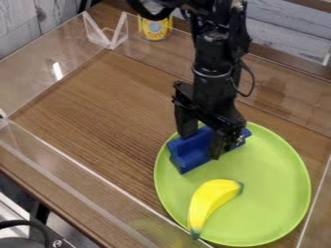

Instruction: Remove the blue object from inside the green plate and put it on the table

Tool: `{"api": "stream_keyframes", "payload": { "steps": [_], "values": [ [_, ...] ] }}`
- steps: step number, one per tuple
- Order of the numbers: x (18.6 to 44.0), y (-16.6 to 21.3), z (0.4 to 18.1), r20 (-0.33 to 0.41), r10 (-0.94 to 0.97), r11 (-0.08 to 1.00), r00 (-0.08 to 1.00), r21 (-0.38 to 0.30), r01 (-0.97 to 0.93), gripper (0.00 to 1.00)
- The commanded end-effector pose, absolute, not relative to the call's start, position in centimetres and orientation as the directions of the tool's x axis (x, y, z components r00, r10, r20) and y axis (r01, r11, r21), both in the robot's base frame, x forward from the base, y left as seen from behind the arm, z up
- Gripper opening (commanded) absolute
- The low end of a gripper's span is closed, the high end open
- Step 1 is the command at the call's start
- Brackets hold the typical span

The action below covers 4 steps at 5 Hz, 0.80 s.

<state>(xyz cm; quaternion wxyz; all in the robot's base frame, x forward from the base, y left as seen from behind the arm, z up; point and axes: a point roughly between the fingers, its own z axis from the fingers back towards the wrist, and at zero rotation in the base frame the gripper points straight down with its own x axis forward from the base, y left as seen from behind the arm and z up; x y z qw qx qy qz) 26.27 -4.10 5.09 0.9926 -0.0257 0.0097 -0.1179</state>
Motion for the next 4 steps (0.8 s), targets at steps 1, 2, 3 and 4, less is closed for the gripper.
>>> {"api": "stream_keyframes", "payload": {
  "steps": [1, 2, 3, 4],
  "values": [
    [26.79, -3.83, 5.73, 0.016, -0.226, 0.973, 0.974, -0.049, 0.226, 1.00],
    [26.87, -3.73, 5.71, 0.014, -0.225, 0.973, 0.974, -0.048, 0.226, 1.00],
    [26.97, -3.69, 5.66, 0.014, -0.230, 0.972, 0.973, -0.047, 0.230, 1.00],
    [26.94, -3.95, 5.90, 0.012, -0.232, 0.972, 0.973, -0.042, 0.232, 1.00]
  ]
}}
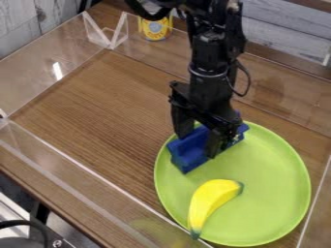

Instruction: Remove the blue object from inside the green plate and put it on the table

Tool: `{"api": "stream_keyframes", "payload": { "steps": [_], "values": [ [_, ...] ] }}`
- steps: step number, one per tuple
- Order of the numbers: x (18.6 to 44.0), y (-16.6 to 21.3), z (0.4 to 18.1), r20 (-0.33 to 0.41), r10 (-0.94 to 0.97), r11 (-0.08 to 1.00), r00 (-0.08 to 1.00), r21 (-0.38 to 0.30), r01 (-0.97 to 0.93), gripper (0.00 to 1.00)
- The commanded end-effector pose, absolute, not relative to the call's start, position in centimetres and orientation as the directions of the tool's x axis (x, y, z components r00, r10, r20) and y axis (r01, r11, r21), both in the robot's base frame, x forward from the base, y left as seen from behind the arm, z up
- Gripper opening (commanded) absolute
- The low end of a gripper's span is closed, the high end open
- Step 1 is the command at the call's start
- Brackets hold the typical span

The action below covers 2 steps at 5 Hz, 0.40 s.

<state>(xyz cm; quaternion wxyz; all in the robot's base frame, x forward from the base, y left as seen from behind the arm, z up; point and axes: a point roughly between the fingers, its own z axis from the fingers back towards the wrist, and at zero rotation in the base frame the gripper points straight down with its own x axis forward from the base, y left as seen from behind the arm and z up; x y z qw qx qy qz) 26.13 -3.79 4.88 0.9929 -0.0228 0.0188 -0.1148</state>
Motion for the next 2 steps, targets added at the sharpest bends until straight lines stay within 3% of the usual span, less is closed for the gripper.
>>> {"api": "stream_keyframes", "payload": {
  "steps": [1, 2],
  "values": [
    [26.86, -4.30, 6.21, 0.008, -0.233, 0.972, 0.972, -0.038, 0.233, 1.00],
    [26.84, -4.09, 5.82, 0.005, -0.239, 0.970, 0.971, -0.040, 0.239, 1.00]
  ]
}}
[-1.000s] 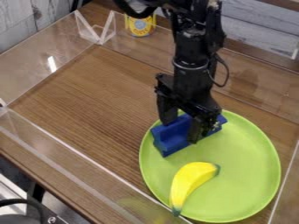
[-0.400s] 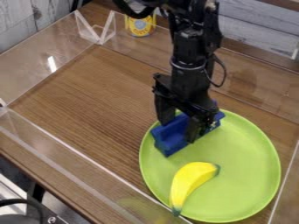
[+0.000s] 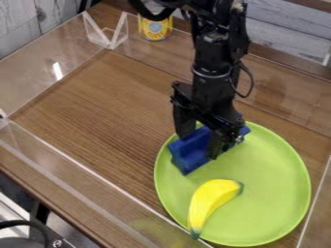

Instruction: Remove the blue object from inside the green plate and put it on the table

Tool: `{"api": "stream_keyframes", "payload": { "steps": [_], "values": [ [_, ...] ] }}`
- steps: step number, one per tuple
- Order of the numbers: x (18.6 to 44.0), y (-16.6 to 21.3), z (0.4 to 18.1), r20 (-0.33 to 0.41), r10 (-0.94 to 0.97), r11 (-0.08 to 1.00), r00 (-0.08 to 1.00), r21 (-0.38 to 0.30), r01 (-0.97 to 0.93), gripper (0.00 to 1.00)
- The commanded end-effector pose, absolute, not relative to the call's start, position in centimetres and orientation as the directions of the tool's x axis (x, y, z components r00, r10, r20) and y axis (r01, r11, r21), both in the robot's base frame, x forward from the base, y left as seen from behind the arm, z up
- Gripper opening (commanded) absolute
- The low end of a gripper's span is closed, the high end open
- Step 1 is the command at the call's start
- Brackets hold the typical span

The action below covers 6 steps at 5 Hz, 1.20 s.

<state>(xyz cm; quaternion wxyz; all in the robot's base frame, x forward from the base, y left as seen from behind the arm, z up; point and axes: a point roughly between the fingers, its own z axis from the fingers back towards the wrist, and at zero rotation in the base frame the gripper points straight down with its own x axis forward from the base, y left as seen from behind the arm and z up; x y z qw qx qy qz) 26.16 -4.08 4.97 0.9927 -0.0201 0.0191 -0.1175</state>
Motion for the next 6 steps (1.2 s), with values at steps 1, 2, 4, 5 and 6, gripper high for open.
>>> {"api": "stream_keyframes", "payload": {
  "steps": [1, 2, 4, 5, 6],
  "values": [
    [26.8, -3.9, 5.4, 0.002, -0.245, 0.968, 0.969, -0.043, 0.245, 1.00],
    [26.8, -3.7, 5.0, -0.001, -0.252, 0.967, 0.968, -0.045, 0.251, 1.00],
    [26.6, -3.0, 5.8, -0.004, -0.248, 0.968, 0.969, -0.038, 0.247, 0.00],
    [26.5, -2.5, 6.6, -0.005, -0.239, 0.971, 0.971, -0.029, 0.239, 0.00],
    [26.4, -2.1, 7.4, -0.007, -0.233, 0.972, 0.973, -0.020, 0.232, 0.00]
  ]
}}
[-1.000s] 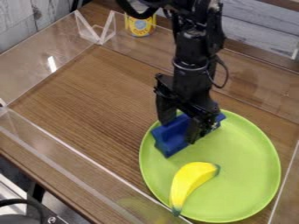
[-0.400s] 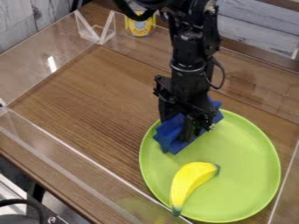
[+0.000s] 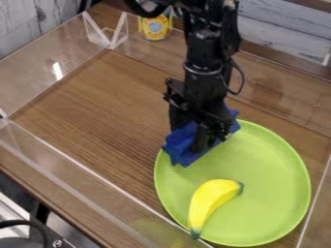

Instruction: Remove the blue object from inside the green plate and put it on the table

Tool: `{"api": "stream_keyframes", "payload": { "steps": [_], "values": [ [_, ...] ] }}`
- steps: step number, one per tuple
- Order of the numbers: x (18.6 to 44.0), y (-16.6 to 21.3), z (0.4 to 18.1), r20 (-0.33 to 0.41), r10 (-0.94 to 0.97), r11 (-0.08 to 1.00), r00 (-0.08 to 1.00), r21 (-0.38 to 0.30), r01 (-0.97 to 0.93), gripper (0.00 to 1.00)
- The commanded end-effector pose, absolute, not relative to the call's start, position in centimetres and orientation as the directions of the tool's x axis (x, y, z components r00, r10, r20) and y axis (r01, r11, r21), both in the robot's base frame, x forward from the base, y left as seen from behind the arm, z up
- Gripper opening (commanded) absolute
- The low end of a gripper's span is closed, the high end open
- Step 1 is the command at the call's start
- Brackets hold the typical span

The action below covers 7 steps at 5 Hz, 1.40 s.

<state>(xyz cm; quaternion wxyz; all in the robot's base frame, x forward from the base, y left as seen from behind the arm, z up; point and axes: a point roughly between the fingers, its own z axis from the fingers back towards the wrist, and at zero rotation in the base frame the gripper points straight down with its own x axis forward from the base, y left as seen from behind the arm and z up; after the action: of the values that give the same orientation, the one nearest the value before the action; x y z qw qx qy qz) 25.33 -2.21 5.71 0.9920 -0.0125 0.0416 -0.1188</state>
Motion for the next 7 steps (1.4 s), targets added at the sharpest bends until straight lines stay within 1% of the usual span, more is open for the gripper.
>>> {"api": "stream_keyframes", "payload": {
  "steps": [1, 3, 4, 5, 7],
  "values": [
    [26.3, -1.4, 8.4, -0.007, -0.227, 0.974, 0.974, -0.003, 0.227, 0.00],
    [26.3, 1.6, 9.8, 0.015, -0.176, 0.984, 0.984, 0.032, 0.176, 0.00],
    [26.2, 4.4, 9.8, 0.019, -0.134, 0.990, 0.991, 0.042, 0.133, 0.00],
    [25.7, 7.3, 9.6, 0.019, -0.092, 0.995, 0.996, 0.050, 0.091, 0.00],
    [26.0, 10.4, 8.3, 0.023, -0.084, 0.994, 0.996, 0.075, 0.082, 0.00]
  ]
}}
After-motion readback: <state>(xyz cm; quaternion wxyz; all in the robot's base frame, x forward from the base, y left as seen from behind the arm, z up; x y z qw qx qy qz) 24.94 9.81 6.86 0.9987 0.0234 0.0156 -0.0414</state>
